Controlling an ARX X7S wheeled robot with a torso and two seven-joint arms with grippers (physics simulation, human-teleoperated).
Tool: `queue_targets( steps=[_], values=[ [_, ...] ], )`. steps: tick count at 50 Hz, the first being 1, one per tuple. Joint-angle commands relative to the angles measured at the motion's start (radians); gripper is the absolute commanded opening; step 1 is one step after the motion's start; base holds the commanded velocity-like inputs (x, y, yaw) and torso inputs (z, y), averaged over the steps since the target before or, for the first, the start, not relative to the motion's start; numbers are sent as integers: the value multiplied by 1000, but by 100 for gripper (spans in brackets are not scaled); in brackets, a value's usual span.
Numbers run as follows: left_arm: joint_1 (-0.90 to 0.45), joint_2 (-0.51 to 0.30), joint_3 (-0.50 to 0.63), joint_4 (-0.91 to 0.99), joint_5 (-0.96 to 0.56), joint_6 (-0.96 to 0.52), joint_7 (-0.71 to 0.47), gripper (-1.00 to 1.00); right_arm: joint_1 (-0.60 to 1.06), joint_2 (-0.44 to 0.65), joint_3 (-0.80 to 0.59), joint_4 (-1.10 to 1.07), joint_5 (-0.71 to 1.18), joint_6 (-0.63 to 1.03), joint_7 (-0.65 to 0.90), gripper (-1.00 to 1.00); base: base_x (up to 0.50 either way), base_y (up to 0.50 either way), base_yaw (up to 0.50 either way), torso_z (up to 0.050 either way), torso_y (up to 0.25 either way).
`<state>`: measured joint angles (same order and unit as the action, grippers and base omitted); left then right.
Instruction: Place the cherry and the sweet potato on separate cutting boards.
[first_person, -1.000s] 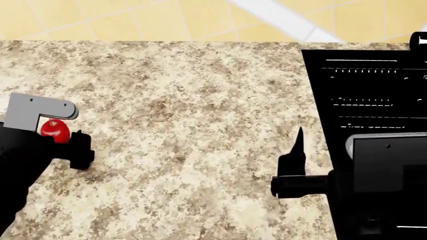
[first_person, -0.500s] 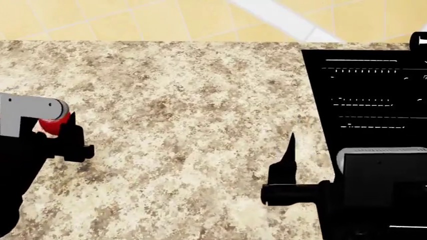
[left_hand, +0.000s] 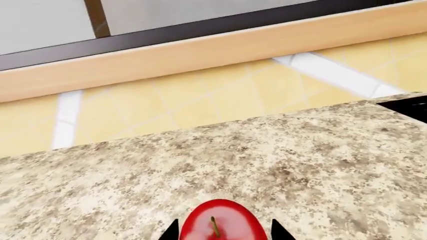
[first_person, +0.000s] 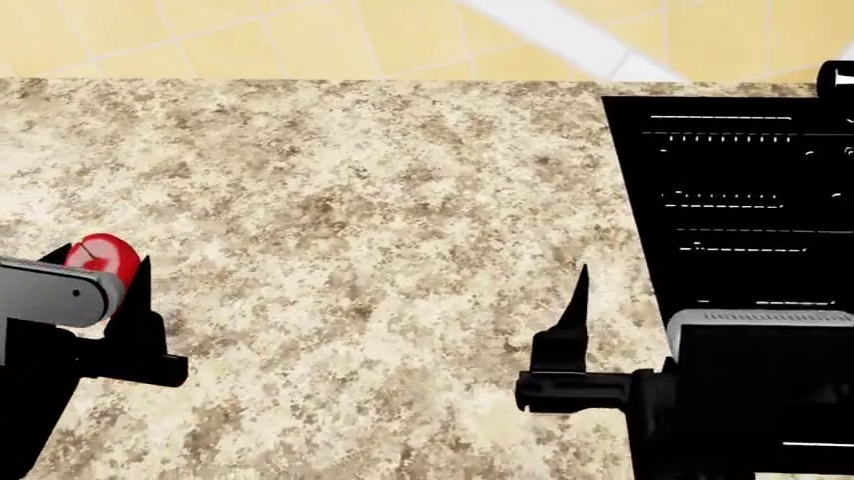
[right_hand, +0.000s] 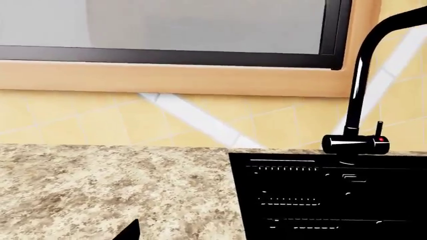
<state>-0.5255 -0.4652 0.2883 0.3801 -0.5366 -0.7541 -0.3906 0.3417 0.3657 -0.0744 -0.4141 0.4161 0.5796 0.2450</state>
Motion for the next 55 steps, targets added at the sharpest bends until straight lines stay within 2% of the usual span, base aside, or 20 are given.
queue_targets(
  steps=[1,17,28,55],
  values=[
    [24,-17,-16,72,-32,-25,-32,-100,-8,11,11,-52,12,31,24,100,-223,0,0,0,0],
    [29,-13,-6,49,-28,-8,-23,-100,-8,17,-1,-50,14,27,18,100,-219,0,0,0,0],
    [33,-14,-6,41,-29,1,-19,-100,-23,19,11,-50,20,-2,12,100,-10,0,0,0,0],
    [35,-12,5,31,-31,15,-12,-100,-24,29,3,-44,21,-3,16,100,-6,-496,0,0,0]
  ],
)
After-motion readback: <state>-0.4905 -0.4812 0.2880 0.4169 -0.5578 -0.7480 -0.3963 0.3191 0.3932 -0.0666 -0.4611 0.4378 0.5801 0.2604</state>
